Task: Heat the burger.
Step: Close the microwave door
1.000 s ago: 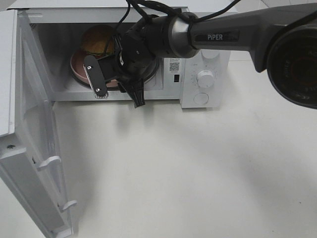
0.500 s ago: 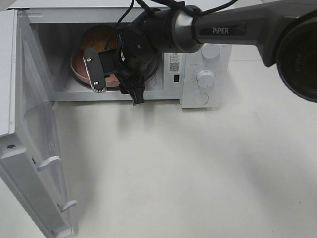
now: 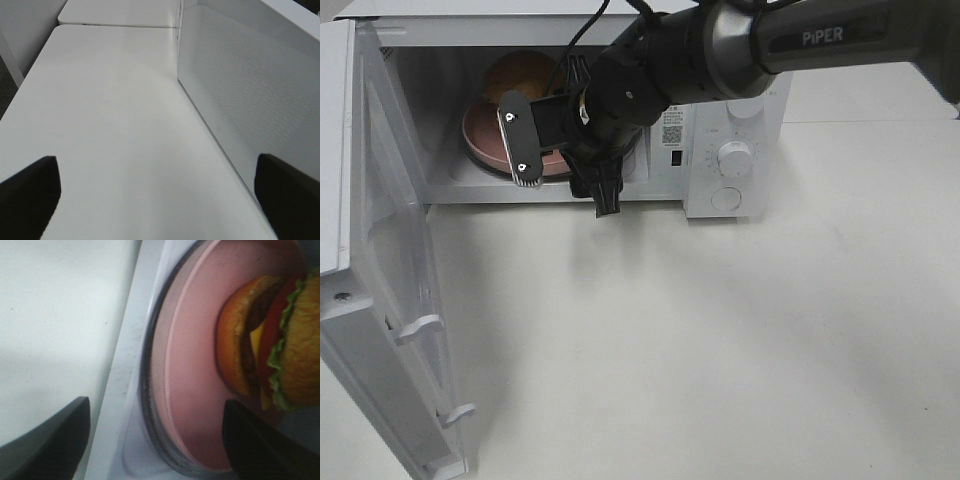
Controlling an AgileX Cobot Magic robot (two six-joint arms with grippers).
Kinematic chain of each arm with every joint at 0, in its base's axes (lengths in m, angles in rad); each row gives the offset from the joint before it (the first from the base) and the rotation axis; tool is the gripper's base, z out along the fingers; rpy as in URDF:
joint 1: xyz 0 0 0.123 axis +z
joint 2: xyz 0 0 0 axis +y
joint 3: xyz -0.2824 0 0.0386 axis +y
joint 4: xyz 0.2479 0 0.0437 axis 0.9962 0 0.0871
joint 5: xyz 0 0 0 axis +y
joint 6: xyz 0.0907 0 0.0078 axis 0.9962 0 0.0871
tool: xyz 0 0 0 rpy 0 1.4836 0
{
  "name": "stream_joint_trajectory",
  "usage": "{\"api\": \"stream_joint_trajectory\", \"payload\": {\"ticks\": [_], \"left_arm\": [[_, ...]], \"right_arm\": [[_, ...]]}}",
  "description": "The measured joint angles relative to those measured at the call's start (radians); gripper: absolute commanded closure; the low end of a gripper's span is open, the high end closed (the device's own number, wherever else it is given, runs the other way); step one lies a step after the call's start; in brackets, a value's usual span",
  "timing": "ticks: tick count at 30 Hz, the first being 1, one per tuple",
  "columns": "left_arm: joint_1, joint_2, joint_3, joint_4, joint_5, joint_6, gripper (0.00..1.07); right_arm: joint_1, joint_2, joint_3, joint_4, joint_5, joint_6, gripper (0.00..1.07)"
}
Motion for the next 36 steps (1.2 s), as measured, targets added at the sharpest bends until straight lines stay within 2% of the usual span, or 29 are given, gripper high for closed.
{"api": "stream_joint_trajectory", "payload": {"ticks": [6, 20, 27, 36], "left_arm": [[0.000, 0.000, 0.000, 0.000, 0.000, 0.000, 0.09], [0.000, 0.000, 0.000, 0.000, 0.000, 0.000, 0.09], [0.000, 0.000, 0.000, 0.000, 0.000, 0.000, 0.09], [0.000, 0.000, 0.000, 0.000, 0.000, 0.000, 0.09]], "right_arm": [[0.000, -0.063, 0.065, -0.044, -0.035, 0.119, 0.29], [0.000, -0.205, 0.265, -0.043, -0.036, 0.156, 0.31], [0.000, -0.302, 0.391, -0.043, -0.036, 0.316, 0.31], [0.000, -0.432, 0.546, -0.043, -0.033, 0.645, 0.31]]}}
